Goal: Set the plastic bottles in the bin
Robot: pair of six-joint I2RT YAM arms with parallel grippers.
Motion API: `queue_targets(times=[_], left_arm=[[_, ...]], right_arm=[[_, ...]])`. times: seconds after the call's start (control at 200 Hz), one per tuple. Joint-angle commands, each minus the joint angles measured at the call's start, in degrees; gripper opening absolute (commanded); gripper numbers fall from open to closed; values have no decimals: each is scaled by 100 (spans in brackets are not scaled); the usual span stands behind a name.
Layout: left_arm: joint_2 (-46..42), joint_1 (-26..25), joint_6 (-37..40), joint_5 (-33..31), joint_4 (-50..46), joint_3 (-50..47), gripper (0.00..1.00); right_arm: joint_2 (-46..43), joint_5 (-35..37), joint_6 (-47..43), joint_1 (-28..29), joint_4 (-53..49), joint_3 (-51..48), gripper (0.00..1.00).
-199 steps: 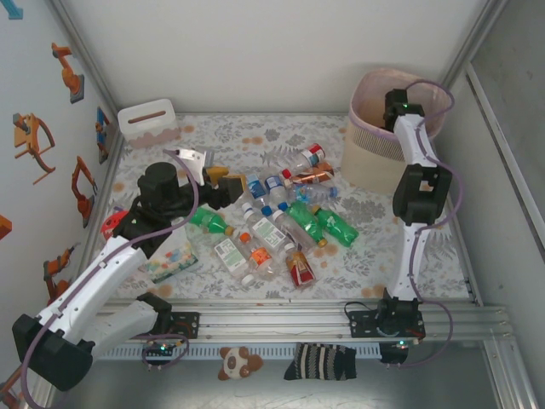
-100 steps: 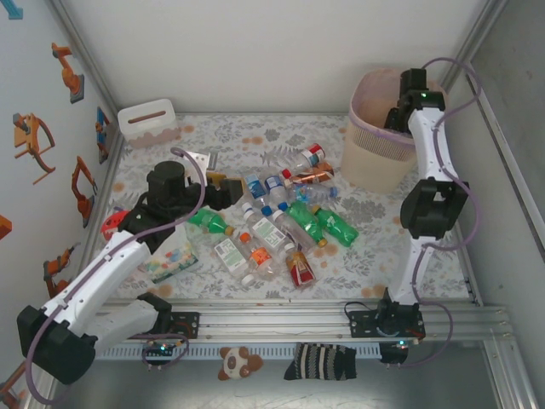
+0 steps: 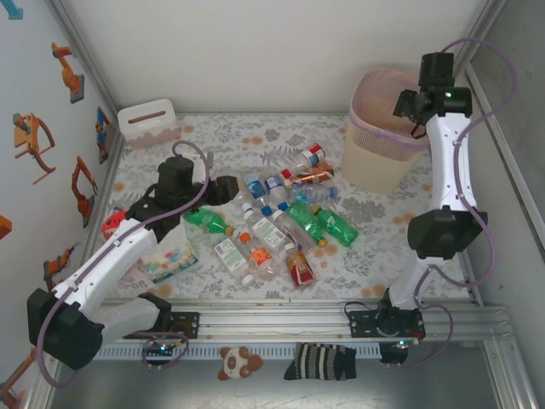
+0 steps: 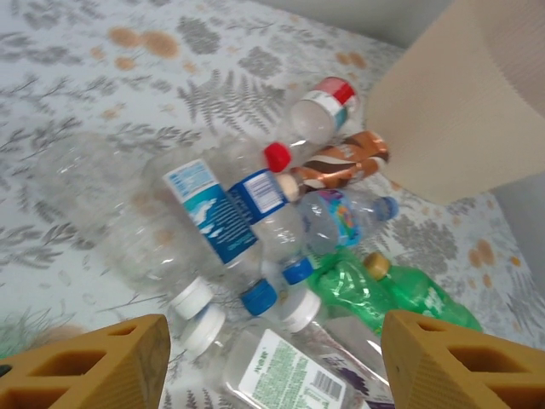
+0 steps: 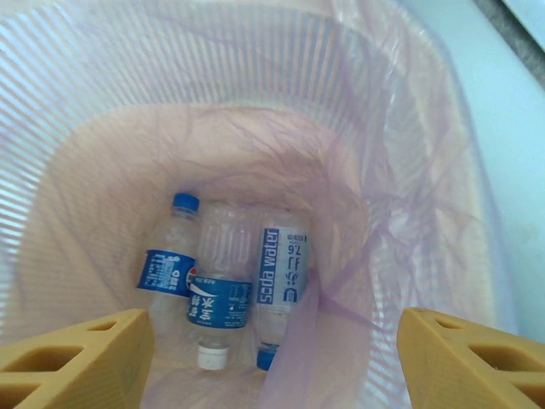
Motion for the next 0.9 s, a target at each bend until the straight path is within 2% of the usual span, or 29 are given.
queue_targets(times=[0.0,0.265,0.456,0.666,0.896], left_arm=[[62,106,-598,-511,-464,174,66],[461,295,-2210,-1865,-1646,415,67],[963,375,-3327,-2409,-2692,820,66],[1310,603,-4477,-2143,-3055,808,66],[1607,992,-4915,-1176,-2397,491,67]], right_arm=[[-339,-266,-44,83,-158,105,74],[-945,-415,-43,339,-111,-323,73],[-1273,-432,-34,450,-34,-675,73],[-1519,-502,-28,478,68,-1019,73],[-1620,-520,-32,485,148,-1215,73]])
